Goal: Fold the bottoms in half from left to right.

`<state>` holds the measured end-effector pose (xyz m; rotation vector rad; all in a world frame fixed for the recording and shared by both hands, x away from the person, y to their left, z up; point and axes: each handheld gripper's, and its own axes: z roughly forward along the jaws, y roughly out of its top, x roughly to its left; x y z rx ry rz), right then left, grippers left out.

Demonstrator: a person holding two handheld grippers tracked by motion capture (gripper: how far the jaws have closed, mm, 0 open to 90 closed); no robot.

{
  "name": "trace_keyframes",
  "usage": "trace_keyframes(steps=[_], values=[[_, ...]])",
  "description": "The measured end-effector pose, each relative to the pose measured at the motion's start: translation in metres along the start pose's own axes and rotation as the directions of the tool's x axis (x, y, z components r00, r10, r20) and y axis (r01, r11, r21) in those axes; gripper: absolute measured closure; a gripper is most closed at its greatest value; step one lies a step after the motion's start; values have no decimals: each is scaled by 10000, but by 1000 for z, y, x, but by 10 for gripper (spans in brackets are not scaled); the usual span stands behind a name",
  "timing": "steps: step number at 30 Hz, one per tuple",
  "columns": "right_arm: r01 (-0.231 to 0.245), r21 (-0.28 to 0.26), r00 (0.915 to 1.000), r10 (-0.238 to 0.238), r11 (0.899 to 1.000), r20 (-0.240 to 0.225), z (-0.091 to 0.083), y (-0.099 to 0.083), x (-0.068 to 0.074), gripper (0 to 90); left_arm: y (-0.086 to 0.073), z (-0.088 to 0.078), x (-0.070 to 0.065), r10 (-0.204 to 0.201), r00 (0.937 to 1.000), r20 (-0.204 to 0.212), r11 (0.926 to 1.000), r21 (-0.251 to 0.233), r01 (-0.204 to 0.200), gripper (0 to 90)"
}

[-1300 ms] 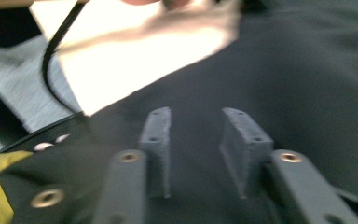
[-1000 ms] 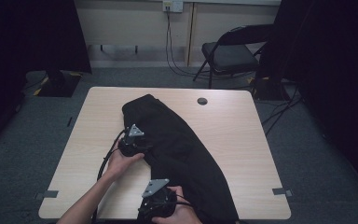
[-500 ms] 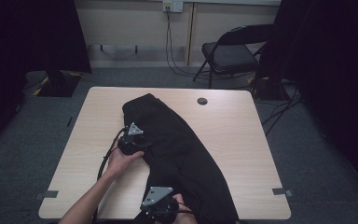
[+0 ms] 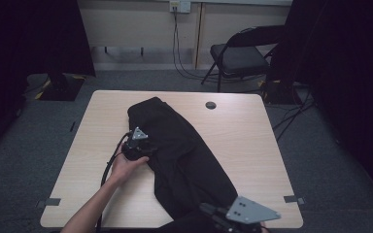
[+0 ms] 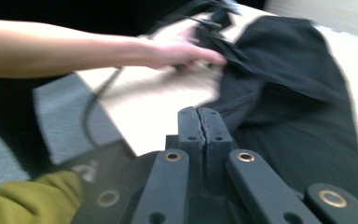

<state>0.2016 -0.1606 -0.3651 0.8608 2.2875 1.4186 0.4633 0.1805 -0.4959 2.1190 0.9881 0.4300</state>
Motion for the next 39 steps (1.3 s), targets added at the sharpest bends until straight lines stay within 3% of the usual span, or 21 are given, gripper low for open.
trace_keyframes(steps=[2, 5, 6, 8, 11, 13, 15, 19, 20, 22, 24, 25, 27, 29, 30, 32, 33, 39], values=[[-329, 192, 9976, 316, 9993, 623, -10, -11, -13, 880, 0, 0, 0, -71, 10000, -32, 10000, -12, 71, 490], [-778, 708, 9860, 662, 9945, 1528, -18, -31, -30, 880, -1, -1, 2, -16, 10000, -76, 10000, -16, 16, 489], [-952, 908, 9807, 778, 9913, 1795, -20, -38, -36, 880, -1, -1, 3, -52, 9999, -109, 10000, -19, 52, 490], [-880, 1601, 9606, 412, 9832, 2749, -20, -51, -45, 879, -1, -1, 4, -153, 9998, -118, 9999, -62, 152, 490], [-1664, 2012, 9437, 967, 9653, 3162, -19, -65, -61, 872, -2, -1, 7, -194, 9997, -148, 9998, -88, 193, 490], [-1717, 2208, 9344, 877, 9601, 3454, -17, -69, -66, 858, -2, -1, 8, -251, 9994, -227, 9996, -117, 249, 490], [-1616, 2224, 9276, 711, 9615, 3667, -15, -65, -67, 762, -2, -1, 8, -255, 9994, -224, 9996, -128, 252, 490], [-1081, 1457, 9447, 560, 9834, 3230, -4, -42, -58, 658, -3, -1, 8, -255, 9994, -236, 9996, -131, 252, 489], [-869, 1395, 9578, 442, 9864, 2841, 3, -34, -53, 655, -3, -1, 8, -255, 9994, -242, 9996, -136, 252, 490], [-353, 1179, 9738, 77, 9924, 2273, 22, -21, -41, 652, -3, -1, 8, -290, 9993, -241, 9995, -134, 286, 489], [92, 1279, 9929, -242, 9917, 1162, 47, -10, -30, 695, -3, -1, 8, -269, 9994, -227, 9995, -149, 266, 489], [433, 1440, 9971, -517, 9886, 556, 66, -7, -23, 744, -3, -1, 8, -269, 9994, -208, 9995, -165, 265, 489], [952, 1963, 9950, -875, 9759, -477, 97, -6, -19, 818, -4, -1, 8, -258, 9995, -186, 9995, -189, 255, 489], [913, 2376, 9931, -706, 9671, -941, 121, -8, -22, 845, -4, -1, 8, -248, 9995, -178, 9995, -191, 245, 489], [880, 2591, 9928, -634, 9618, -1020, 134, -10, -25, 831, -4, -1, 8, -257, 9995, -176, 9995, -197, 254, 489], [1276, 3093, 9914, -1115, 9424, -692, 157, -16, -32, 765, -4, -1, 8, -250, 9995, -174, 9995, -195, 246, 489], [1040, 3247, 9938, -856, 9401, -703, 164, -19, -37, 752, -4, -1, 8, -243, 9996, -171, 9995, -197, 239, 489], [1199, 3872, 9915, -1302, 9142, 4, 177, -34, -50, 663, -4, -2, 8, -195, 9996, -188, 9997, -173, 192, 489]])
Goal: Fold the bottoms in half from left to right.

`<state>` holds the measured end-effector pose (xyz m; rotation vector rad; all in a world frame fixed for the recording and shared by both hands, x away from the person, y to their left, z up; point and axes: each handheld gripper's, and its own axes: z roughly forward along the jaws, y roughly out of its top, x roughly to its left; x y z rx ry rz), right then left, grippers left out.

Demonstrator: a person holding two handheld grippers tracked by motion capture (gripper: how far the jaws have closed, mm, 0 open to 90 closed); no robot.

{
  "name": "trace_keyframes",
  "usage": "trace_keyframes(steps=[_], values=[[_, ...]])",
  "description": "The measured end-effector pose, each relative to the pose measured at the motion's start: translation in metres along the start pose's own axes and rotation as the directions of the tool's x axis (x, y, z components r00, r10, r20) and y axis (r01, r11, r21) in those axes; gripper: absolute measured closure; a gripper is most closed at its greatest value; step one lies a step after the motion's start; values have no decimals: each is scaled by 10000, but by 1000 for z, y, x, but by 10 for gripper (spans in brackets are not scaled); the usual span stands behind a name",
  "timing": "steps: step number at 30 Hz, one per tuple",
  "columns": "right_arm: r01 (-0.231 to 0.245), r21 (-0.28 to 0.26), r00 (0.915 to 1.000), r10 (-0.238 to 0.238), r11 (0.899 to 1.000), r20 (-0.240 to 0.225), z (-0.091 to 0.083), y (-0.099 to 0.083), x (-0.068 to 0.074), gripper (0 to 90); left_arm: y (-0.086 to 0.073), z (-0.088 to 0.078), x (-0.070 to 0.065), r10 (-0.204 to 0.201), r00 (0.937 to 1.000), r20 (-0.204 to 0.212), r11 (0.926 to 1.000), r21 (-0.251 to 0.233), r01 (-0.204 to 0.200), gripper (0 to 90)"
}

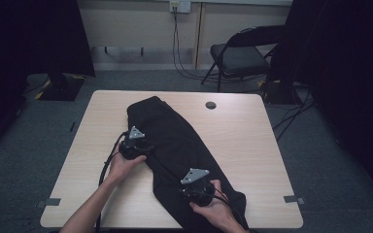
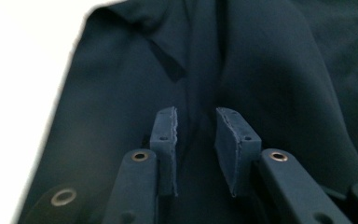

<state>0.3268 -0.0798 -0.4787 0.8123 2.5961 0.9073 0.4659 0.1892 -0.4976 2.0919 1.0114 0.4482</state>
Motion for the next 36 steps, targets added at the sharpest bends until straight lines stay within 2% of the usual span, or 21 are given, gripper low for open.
trace_keyframes(steps=[5, 10, 14, 15, 16, 17, 20, 21, 22, 24, 25, 26, 27, 28, 29, 30, 31, 32, 33, 34, 36], values=[[-473, -247, 9988, 475, 9986, 65, -5, -7, -11, 652, 0, 0, 0, -5, 10000, 4, 10000, -13, 5, 489], [-536, -143, 9985, 538, 9985, 96, -6, -12, -17, 692, 0, 0, 1, 18, 10000, 34, 10000, -25, -18, 489], [-239, -94, 9996, 241, 9997, 165, -4, -12, -20, 764, 0, 0, 1, 24, 10000, 37, 10000, -26, -24, 489], [-276, -56, 9994, 277, 9996, 191, -4, -11, -19, 868, 0, 0, 1, 28, 10000, 36, 10000, -23, -28, 489], [-153, 27, 9997, 152, 9999, 182, -5, -10, -18, 898, 0, 0, 1, 17, 10000, 30, 10000, -24, -17, 489], [-184, -60, 9998, 184, 9998, 29, -7, -8, -17, 900, 0, 0, 1, 21, 10000, 31, 10000, -21, -21, 489], [-663, -916, 9949, 588, 9936, -817, -29, 3, -14, 900, -1, 0, 1, -22, 9999, 115, 10000, -34, 22, 488], [-851, -1356, 9904, 689, 9871, -1198, -40, 9, -12, 900, -1, 0, 2, -114, 9998, 165, 9999, -53, 114, 485], [-1248, -1766, 9814, 953, 9763, -1667, -48, 14, -12, 900, -1, -1, 2, -124, 9997, 214, 9999, -58, 125, 474], [-2073, -2336, 9544, 1440, 9500, -2615, -61, 22, -12, 900, -2, -2, 2, -76, 9994, 337, 10000, -36, 77, 475], [-2350, -2446, 9435, 1603, 9407, -2899, -63, 24, -13, 900, -2, -2, 1, -72, 9995, 321, 10000, 25, 71, 475], [-2822, -2573, 9221, 1873, 9242, -3385, -64, 26, -13, 900, -2, -3, 1, -170, 9994, 315, 9999, 22, 169, 475], [-3176, -2539, 9058, 2131, 9136, -3663, -62, 27, -13, 879, -2, -3, 1, -185, 9993, 329, 9998, 28, 184, 473], [-3019, -2378, 9129, 2081, 9232, -3512, -59, 28, -11, 825, -2, -4, 1, -193, 9993, 308, 9998, 96, 190, 473], [-2427, -1989, 9271, 1666, 9495, -3356, -55, 28, -8, 726, -2, -6, 2, -211, 9995, 241, 9997, 116, 208, 475], [-2036, -1372, 9353, 1511, 9694, -3200, -51, 27, -6, 689, -1, -8, 2, -305, 9991, 284, 9995, 63, 304, 479], [-1828, -1390, 9560, 1430, 9733, -2563, -51, 25, -4, 675, -1, -10, 2, -400, 9986, 354, 9992, -18, 400, 479], [-1794, -1566, 9603, 1383, 9712, -2422, -52, 22, -6, 677, 1, -11, 2, -408, 9985, 353, 9990, -151, 414, 481], [-1835, -1693, 9602, 1396, 9683, -2419, -54, 21, -12, 672, 2, -13, 2, -327, 9988, 377, 9993, -190, 334, 488], [-1828, -1907, 9698, 1450, 9645, -1961, -55, 20, -19, 660, 3, -14, 2, -345, 9986, 393, 9991, -237, 355, 489], [-2030, -2176, 9740, 1740, 9547, -1452, -51, 21, -40, 641, 3, -12, 1, -369, 9986, 388, 9991, -176, 376, 494]])
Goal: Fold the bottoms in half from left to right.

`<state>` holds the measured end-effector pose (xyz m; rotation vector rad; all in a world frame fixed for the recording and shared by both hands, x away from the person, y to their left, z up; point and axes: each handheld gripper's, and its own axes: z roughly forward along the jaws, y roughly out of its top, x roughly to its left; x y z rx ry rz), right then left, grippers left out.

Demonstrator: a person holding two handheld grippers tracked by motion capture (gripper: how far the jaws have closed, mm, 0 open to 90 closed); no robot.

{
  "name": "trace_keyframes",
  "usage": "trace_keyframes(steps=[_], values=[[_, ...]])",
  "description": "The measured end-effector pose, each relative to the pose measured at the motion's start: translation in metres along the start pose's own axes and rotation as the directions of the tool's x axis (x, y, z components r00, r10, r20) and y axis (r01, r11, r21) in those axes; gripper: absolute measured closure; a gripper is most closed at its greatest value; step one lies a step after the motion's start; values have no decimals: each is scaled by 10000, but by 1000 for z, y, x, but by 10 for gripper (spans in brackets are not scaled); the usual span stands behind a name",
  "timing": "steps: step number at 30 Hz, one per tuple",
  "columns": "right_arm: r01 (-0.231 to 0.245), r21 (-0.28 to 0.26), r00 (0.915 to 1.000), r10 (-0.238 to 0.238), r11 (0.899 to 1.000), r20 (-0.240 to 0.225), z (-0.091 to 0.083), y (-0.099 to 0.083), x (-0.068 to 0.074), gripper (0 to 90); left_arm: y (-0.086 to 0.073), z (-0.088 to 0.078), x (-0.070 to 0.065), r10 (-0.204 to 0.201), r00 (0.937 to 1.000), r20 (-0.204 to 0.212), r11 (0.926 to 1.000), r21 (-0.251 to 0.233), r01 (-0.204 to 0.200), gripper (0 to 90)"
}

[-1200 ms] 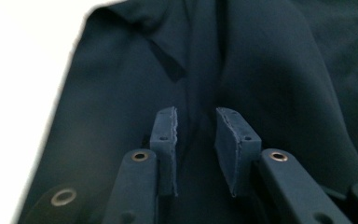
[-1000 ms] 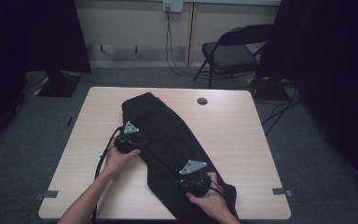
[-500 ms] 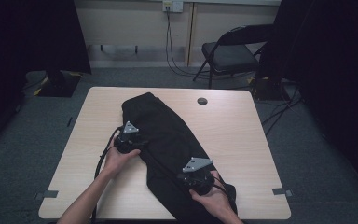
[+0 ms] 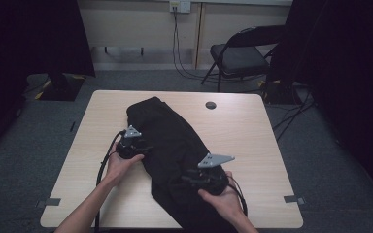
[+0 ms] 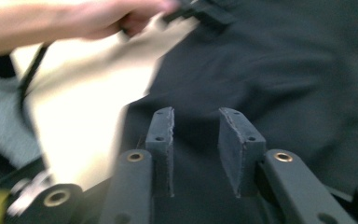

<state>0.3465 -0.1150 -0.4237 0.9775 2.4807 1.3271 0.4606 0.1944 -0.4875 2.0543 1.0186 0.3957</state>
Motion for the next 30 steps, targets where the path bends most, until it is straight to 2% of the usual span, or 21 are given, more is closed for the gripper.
trace_keyframes(steps=[1, 2, 3, 4, 5, 7, 8, 9, 11, 12, 14, 18, 20, 22, 24, 26, 27, 28, 29, 30], values=[[311, 127, 9979, -318, 9994, 568, 4, 2, -6, 626, 0, 3, -2, 154, 9999, -32, 9997, 179, -154, 500], [523, 403, 9910, -569, 9978, 1208, 12, 3, -16, 618, -1, 6, -5, 395, 9992, -83, 9982, 452, -391, 501], [277, 573, 9914, -347, 9980, 1263, 21, 3, -28, 608, -2, 10, -8, 486, 9987, -128, 9978, 446, -480, 501], [255, 677, 9884, -353, 9974, 1480, 31, 3, -39, 598, -2, 12, -10, 463, 9989, -99, 9983, 344, -460, 491], [559, 952, 9745, -751, 9939, 2116, 43, 1, -50, 587, -1, 13, -11, 513, 9986, -131, 9980, 364, -508, 488], [-11, 963, 9787, -188, 9954, 2046, 57, -2, -66, 563, -2, 12, -11, 561, 9984, -70, 9979, 334, -558, 488], [140, 1260, 9733, -424, 9919, 2255, 63, -2, -70, 563, -3, 12, -10, 552, 9985, 7, 9981, 271, -552, 487], [308, 1378, 9636, -660, 9900, 2590, 67, -4, -72, 563, -4, 11, -9, 621, 9980, 63, 9977, 250, -623, 485], [231, 1751, 9605, -704, 9843, 2692, 72, -11, -77, 572, -4, 10, -8, 682, 9976, 65, 9973, 259, -684, 482], [219, 1472, 9639, -599, 9889, 2594, 70, -15, -77, 572, -5, 10, -9, 664, 9978, 88, 9974, 278, -666, 479], [-337, 1472, 9733, -10, 9885, 2293, 63, -19, -81, 570, -5, 9, -10, 705, 9974, 161, 9971, 265, -709, 476], [-87, 2018, 9750, -365, 9794, 2191, 47, -29, -67, 572, -5, 3, -17, 873, 9955, 374, 9948, 491, -891, 465], [-60, 2186, 9773, -406, 9758, 2079, 36, -38, -58, 572, -3, 0, -21, 1070, 9930, 496, 9932, 405, -1091, 470], [-74, 2210, 9782, -388, 9752, 2040, 25, -48, -45, 572, 0, -2, -24, 1092, 9923, 583, 9936, 211, -1105, 475], [-93, 2300, 9801, -367, 9731, 1950, 12, -60, -29, 571, 2, -2, -28, 1188, 9910, 617, 9926, 169, -1200, 475], [81, 2612, 9843, -538, 9653, 1683, 1, -70, -6, 578, 2, 1, -32, 1278, 9892, 716, 9912, 262, -1299, 474], [170, 2799, 9856, -632, 9599, 1569, -5, -74, 5, 616, 2, 3, -34, 1311, 9883, 774, 9904, 335, -1340, 474], [175, 2839, 9876, -609, 9587, 1450, -11, -79, 15, 634, 2, 4, -35, 1397, 9867, 832, 9891, 361, -1430, 473], [236, 2906, 9887, -654, 9565, 1347, -15, -83, 22, 655, 2, 6, -37, 1433, 9855, 911, 9886, 342, -1469, 474], [386, 2903, 9882, -796, 9562, 1310, -19, -84, 26, 624, 2, 8, -40, 1552, 9833, 947, 9862, 434, -1598, 474]])
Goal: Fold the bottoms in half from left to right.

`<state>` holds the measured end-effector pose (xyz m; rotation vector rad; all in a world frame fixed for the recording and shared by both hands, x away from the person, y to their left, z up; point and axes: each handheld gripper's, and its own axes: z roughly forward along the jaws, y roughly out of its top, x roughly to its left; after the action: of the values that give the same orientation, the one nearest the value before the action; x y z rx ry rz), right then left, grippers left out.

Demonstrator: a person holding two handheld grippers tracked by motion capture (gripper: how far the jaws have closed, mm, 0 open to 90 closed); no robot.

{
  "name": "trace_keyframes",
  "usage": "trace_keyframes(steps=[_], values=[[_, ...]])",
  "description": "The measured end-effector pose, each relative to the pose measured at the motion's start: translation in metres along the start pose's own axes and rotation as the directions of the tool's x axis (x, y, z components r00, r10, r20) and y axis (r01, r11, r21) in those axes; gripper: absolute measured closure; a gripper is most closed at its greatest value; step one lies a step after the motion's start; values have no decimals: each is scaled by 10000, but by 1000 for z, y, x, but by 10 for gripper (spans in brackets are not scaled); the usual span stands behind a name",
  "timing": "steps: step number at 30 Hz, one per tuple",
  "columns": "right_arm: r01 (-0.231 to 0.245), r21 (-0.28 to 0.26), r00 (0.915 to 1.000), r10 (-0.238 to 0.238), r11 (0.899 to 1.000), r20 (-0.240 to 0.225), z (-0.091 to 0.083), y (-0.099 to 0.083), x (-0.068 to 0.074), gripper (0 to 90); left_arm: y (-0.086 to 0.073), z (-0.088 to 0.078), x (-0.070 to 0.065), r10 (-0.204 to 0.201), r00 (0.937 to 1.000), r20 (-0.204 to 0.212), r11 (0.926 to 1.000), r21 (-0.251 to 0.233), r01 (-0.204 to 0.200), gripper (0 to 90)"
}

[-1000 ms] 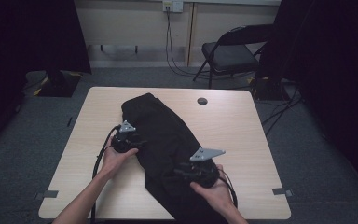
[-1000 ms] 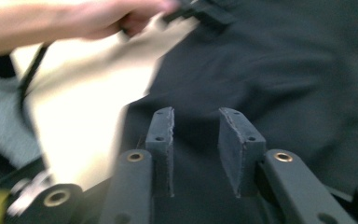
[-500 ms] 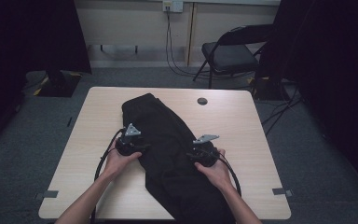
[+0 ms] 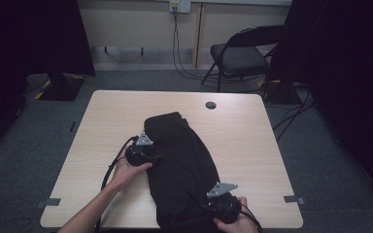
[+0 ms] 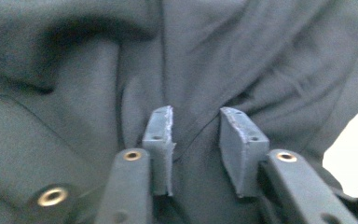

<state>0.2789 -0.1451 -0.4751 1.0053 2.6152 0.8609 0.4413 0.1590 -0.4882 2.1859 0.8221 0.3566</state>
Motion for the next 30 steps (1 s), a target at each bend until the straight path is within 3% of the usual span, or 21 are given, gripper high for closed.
trace_keyframes(steps=[2, 5, 7, 8, 10, 11, 14, 16, 18, 19, 22, 25, 26, 28, 30], values=[[-111, -807, 9999, 101, 9967, -120, -7, 6, -8, 574, 0, 4, -4, 65, 10000, 15, 9999, 82, -65, 466], [-410, -1873, 9989, 446, 9815, 152, -6, 35, -43, 531, 2, 8, -7, 170, 9999, -12, 9998, 42, -170, 459], [-585, -2055, 9963, 702, 9769, 503, 8, 59, -69, 489, 1, 9, -7, 182, 9998, -5, 9998, 80, -182, 457], [-682, -1993, 9959, 785, 9776, 441, 18, 70, -81, 476, 1, 9, -6, 163, 9999, 45, 9998, 73, -163, 455], [-800, -1950, 9913, 985, 9775, 871, 38, 89, -100, 461, -1, 8, -4, 98, 9998, 173, 9999, 32, -98, 455], [-926, -1862, 9905, 1096, 9781, 832, 50, 98, -110, 464, -1, 8, -4, 65, 9998, 194, 10000, -4, -65, 455], [-1134, -1525, 9848, 1314, 9818, 1133, 71, 107, -122, 550, -2, 7, -2, 22, 9996, 296, 10000, -27, -21, 455], [-946, -1214, 9866, 1093, 9881, 1210, 80, 105, -122, 683, -2, 6, -2, -11, 9995, 324, 10000, -29, 12, 455], [-929, -1187, 9887, 1056, 9886, 1060, 81, 99, -119, 835, -2, 4, -2, 4, 9993, 371, 10000, -24, -3, 456], [-945, -1299, 9894, 1076, 9870, 978, 79, 96, -118, 869, -2, 3, -1, 38, 9993, 380, 10000, -14, -38, 459], [-1158, -1319, 9875, 1284, 9845, 914, 74, 85, -114, 883, 2, -4, -1, 42, 9996, 263, 9997, -248, -36, 482], [-1261, -1195, 9895, 1335, 9848, 561, 62, 70, -103, 882, 8, -14, -2, 10, 9998, 222, 9973, -738, 6, 484], [-1177, -1055, 9912, 1233, 9874, 479, 57, 65, -97, 882, 10, -16, -2, 56, 9998, 166, 9964, -852, -42, 479], [-540, -581, 9955, 582, 9969, 745, 45, 54, -81, 880, 12, -19, 0, -17, 9995, 303, 9944, -1057, 48, 476], [-390, -374, 9968, 414, 9985, 679, 36, 45, -72, 873, 12, -20, 2, -208, 9991, 373, 9940, -1063, 247, 484]])
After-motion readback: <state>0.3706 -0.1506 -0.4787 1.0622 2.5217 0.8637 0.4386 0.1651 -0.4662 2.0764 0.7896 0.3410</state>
